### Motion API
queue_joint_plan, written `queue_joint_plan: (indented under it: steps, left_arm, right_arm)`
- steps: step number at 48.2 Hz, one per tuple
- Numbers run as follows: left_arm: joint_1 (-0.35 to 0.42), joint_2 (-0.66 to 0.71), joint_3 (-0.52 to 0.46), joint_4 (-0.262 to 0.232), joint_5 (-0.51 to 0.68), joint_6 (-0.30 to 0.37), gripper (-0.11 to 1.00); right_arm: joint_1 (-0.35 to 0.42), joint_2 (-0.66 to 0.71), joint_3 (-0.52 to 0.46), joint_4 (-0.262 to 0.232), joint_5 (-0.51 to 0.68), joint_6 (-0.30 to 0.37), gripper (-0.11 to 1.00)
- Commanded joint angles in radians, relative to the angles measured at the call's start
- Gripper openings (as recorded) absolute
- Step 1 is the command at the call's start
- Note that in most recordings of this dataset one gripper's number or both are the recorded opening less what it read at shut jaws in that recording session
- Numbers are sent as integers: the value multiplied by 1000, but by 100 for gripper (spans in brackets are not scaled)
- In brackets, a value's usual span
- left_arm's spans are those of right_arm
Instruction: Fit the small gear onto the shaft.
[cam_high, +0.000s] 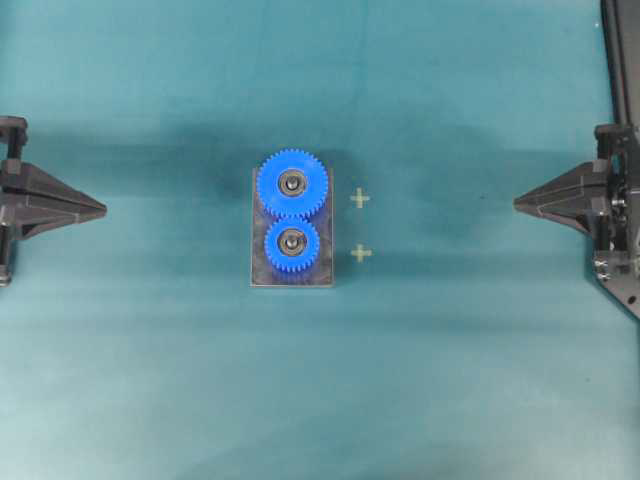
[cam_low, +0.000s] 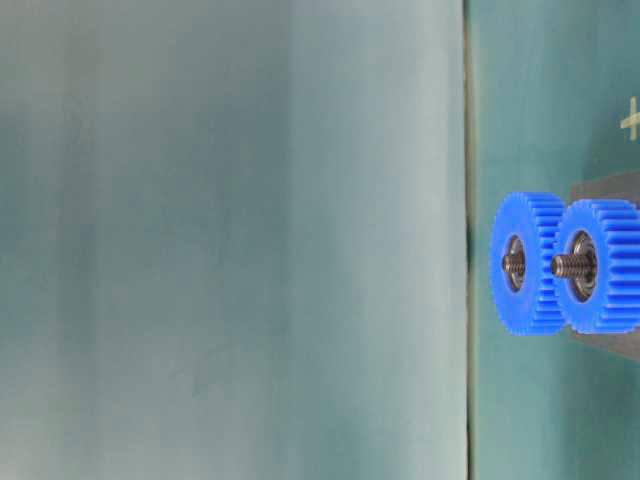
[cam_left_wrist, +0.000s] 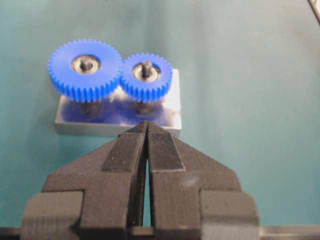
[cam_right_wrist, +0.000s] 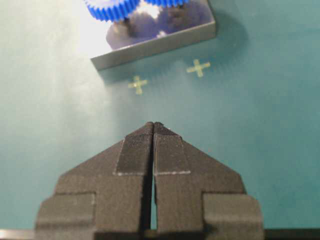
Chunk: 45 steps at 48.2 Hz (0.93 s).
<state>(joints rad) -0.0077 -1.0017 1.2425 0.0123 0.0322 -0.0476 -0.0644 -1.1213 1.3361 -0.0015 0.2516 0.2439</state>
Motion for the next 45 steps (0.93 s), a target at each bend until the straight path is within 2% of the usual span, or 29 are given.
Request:
queue_joint_plan:
  steps: [1,45]
  left_arm:
    - [2,6,-25,3,-11,3,0]
    - [2,14,-31,3,0,-2,0]
  right_arm:
    - [-3,9,-9,0,-9,-3,0]
    - [-3,9,-9,0,-23,12,0]
